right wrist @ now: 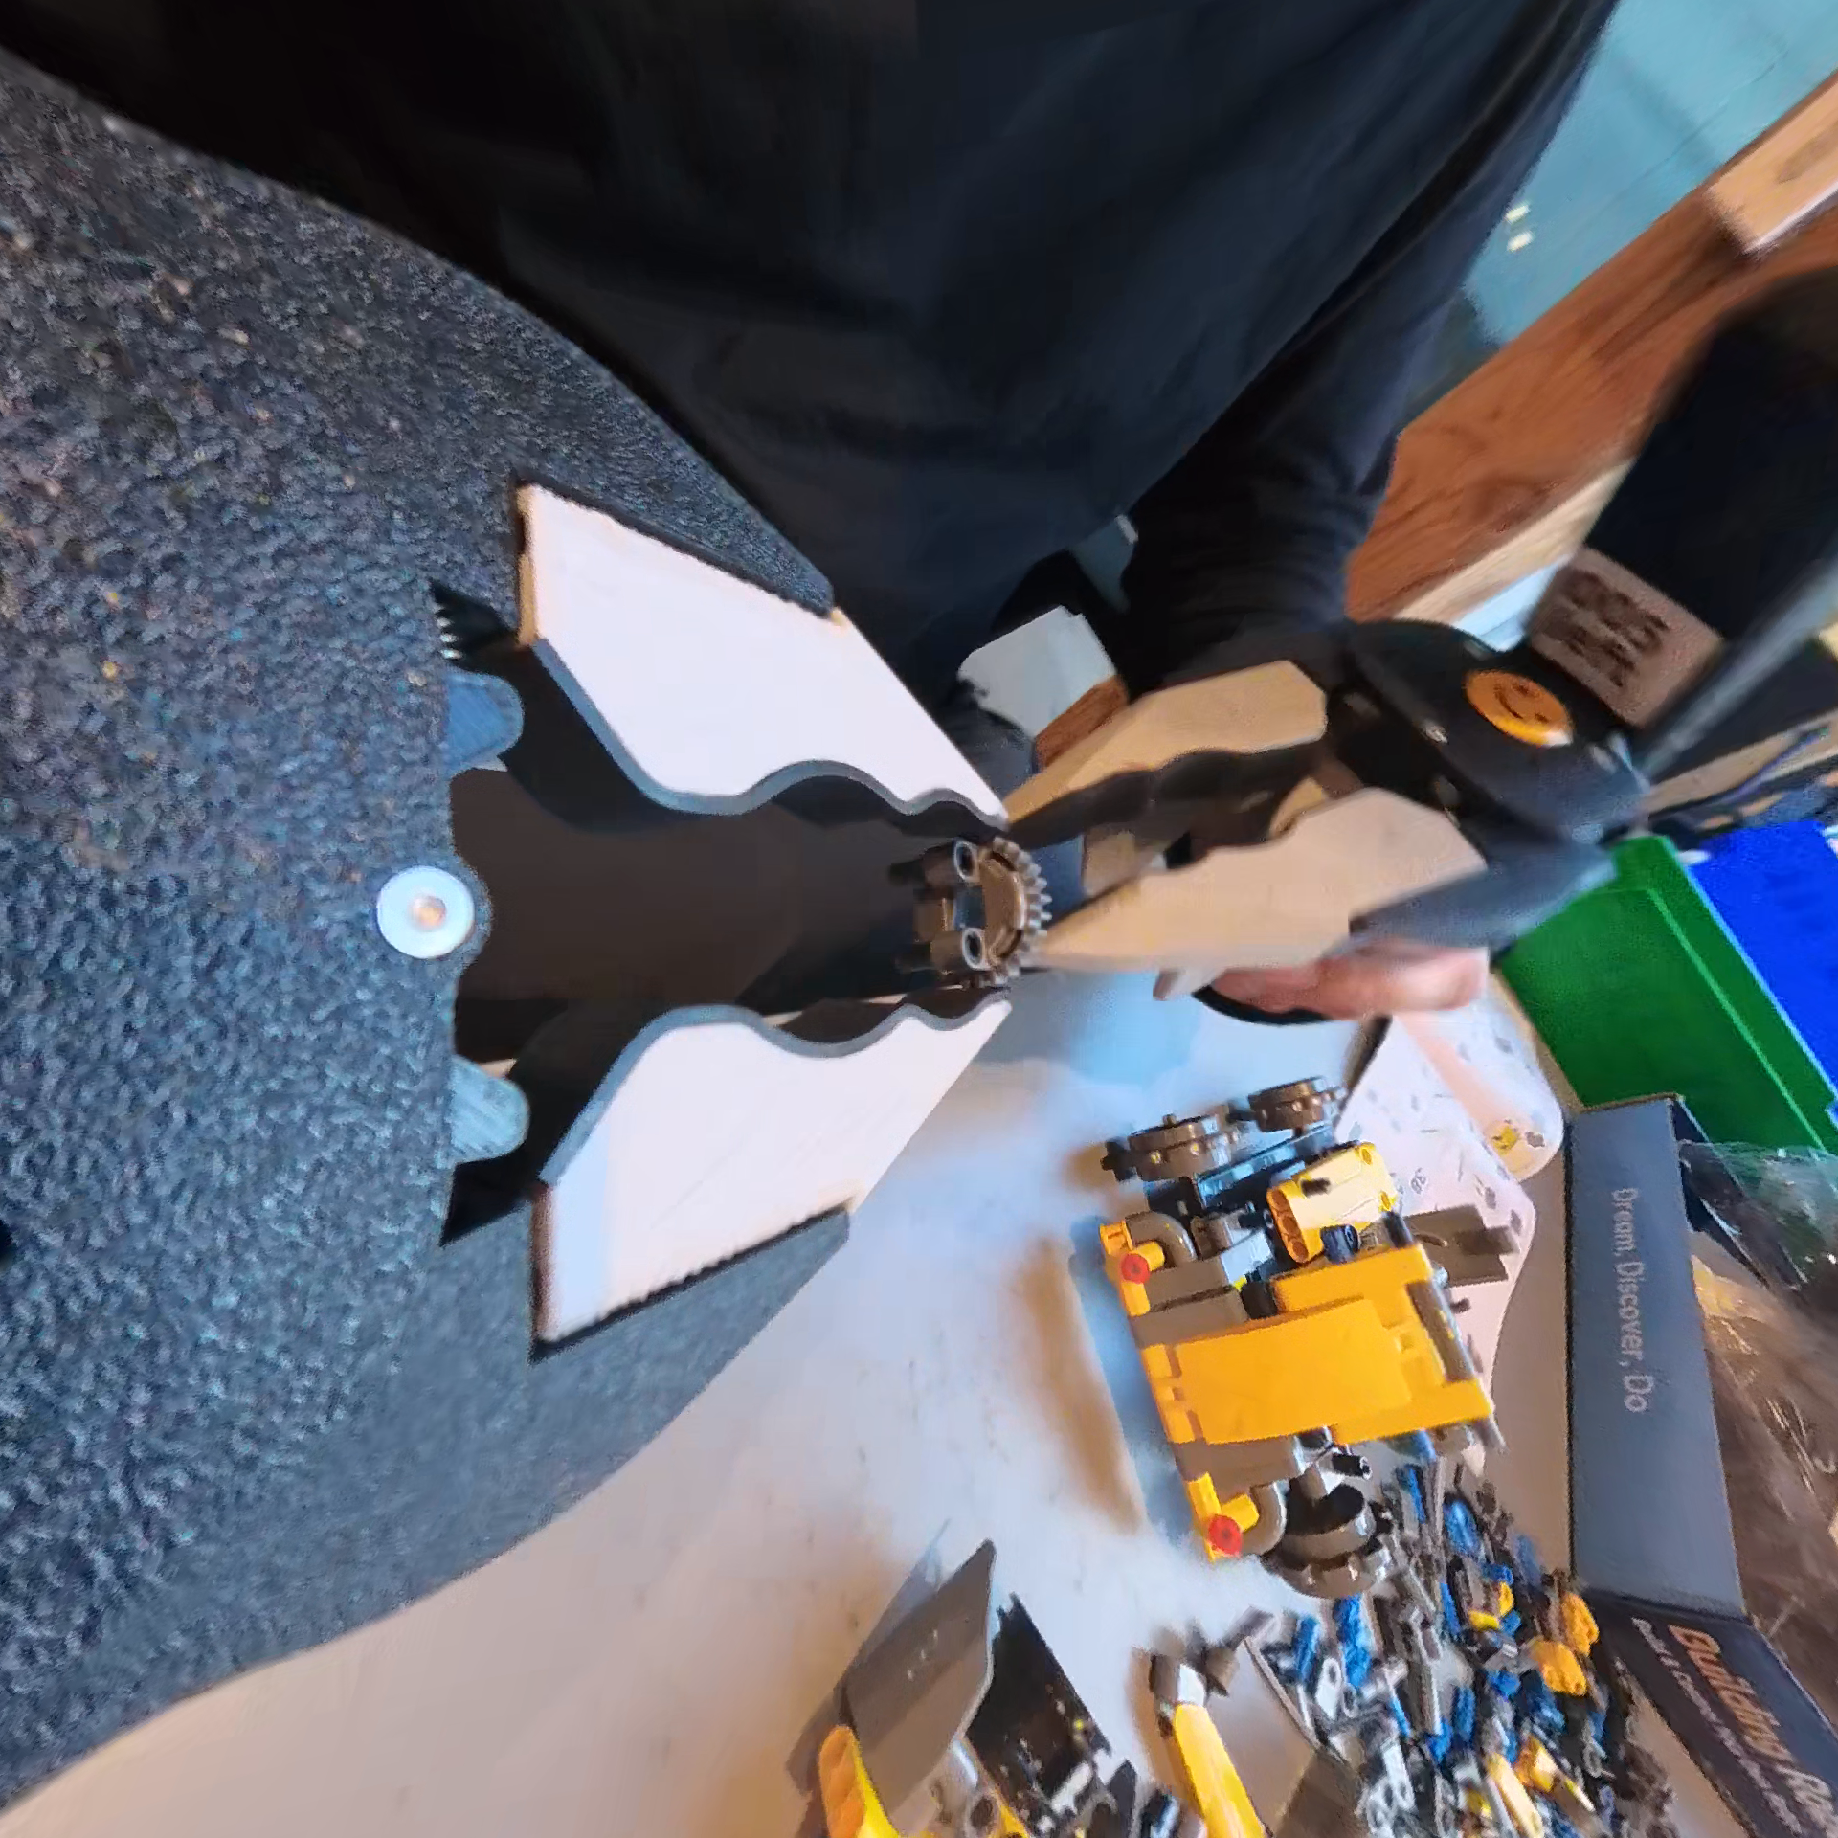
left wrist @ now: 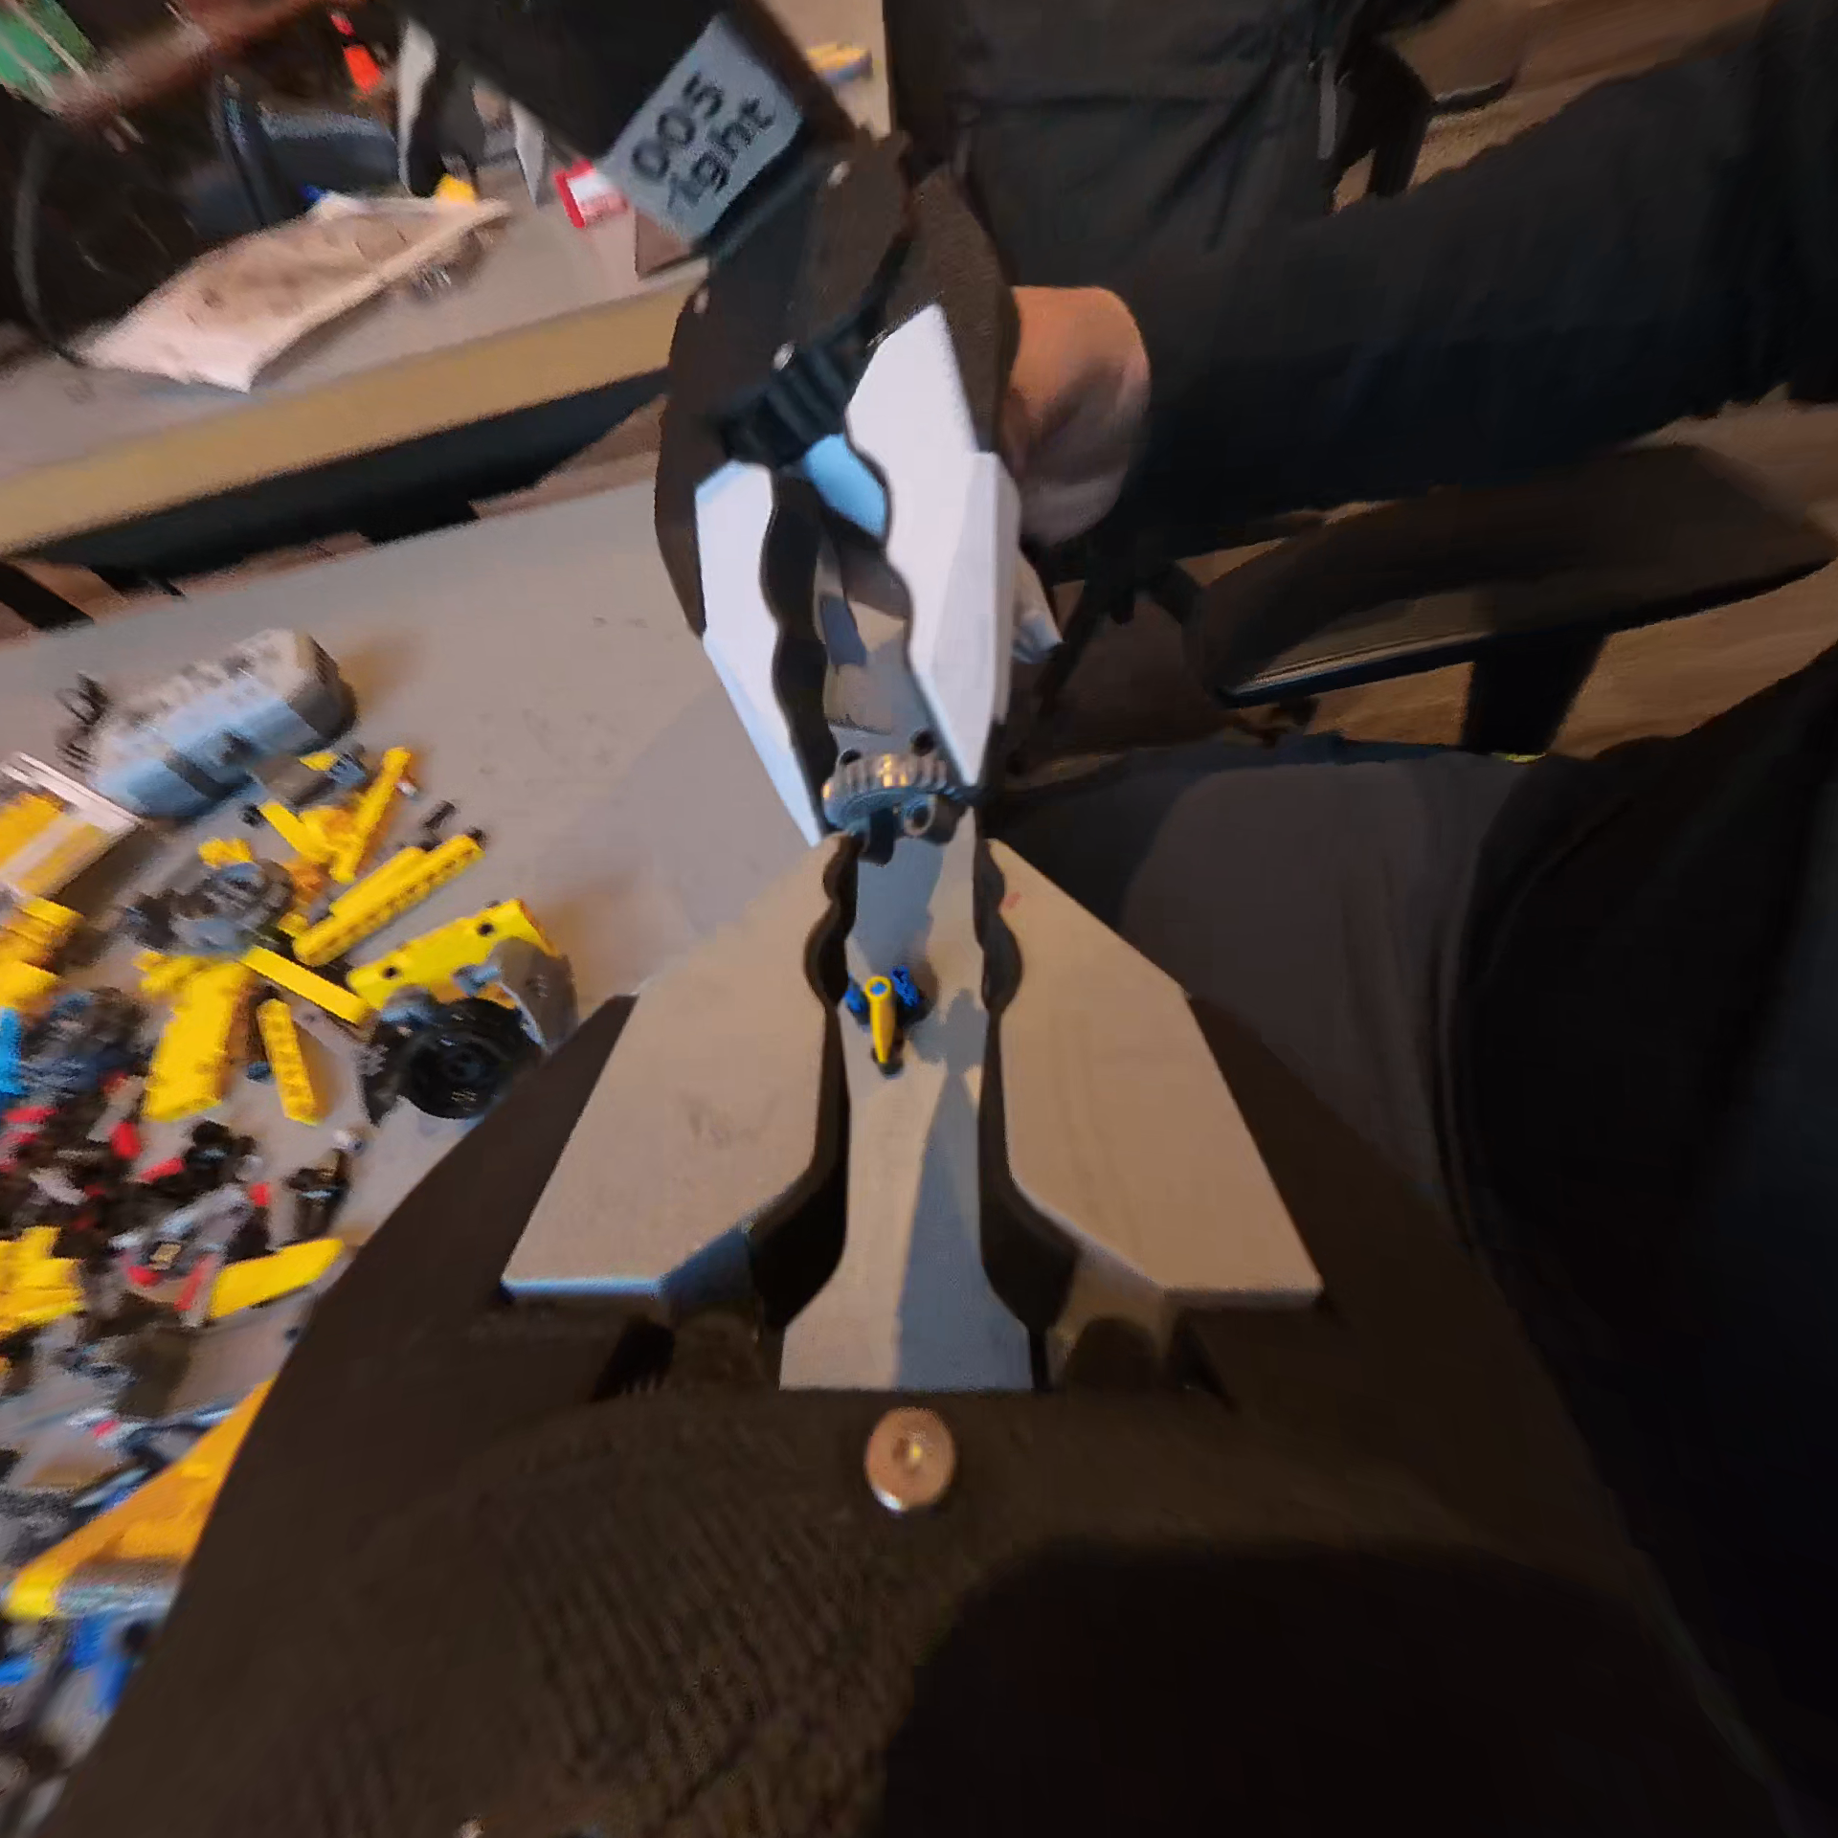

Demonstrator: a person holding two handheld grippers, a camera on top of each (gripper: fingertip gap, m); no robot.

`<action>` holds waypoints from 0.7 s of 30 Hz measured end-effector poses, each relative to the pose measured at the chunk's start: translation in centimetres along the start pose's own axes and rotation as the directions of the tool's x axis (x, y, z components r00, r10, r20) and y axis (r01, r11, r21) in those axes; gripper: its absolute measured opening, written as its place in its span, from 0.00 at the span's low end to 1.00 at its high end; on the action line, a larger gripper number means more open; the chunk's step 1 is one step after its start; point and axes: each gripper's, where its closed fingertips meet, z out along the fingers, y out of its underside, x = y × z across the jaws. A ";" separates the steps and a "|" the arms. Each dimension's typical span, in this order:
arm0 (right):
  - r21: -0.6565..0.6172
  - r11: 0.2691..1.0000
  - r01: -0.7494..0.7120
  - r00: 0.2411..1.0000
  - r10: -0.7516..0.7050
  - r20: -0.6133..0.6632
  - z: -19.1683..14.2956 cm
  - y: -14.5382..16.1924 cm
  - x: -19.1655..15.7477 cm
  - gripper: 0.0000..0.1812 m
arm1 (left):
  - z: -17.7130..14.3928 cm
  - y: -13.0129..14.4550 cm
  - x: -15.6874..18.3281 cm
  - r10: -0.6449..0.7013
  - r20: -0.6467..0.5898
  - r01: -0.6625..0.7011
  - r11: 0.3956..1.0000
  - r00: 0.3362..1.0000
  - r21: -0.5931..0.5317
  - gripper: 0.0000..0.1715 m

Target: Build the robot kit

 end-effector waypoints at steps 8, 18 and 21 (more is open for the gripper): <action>0.141 0.952 -0.273 0.957 0.254 0.139 -0.3 -1.1 0.1 0.16 | -0.5 -1.3 -0.5 0.292 0.222 -0.286 0.956 0.930 -0.060 0.04; 0.169 0.902 -0.397 0.911 0.365 0.192 0.0 -1.0 0.2 0.16 | -0.3 -0.9 -0.6 0.423 0.274 -0.398 0.906 0.864 -0.144 0.04; 0.176 0.889 -0.423 0.900 0.388 0.202 -0.1 -1.0 0.5 0.16 | -0.2 -0.6 -0.3 0.436 0.252 -0.410 0.899 0.864 -0.152 0.08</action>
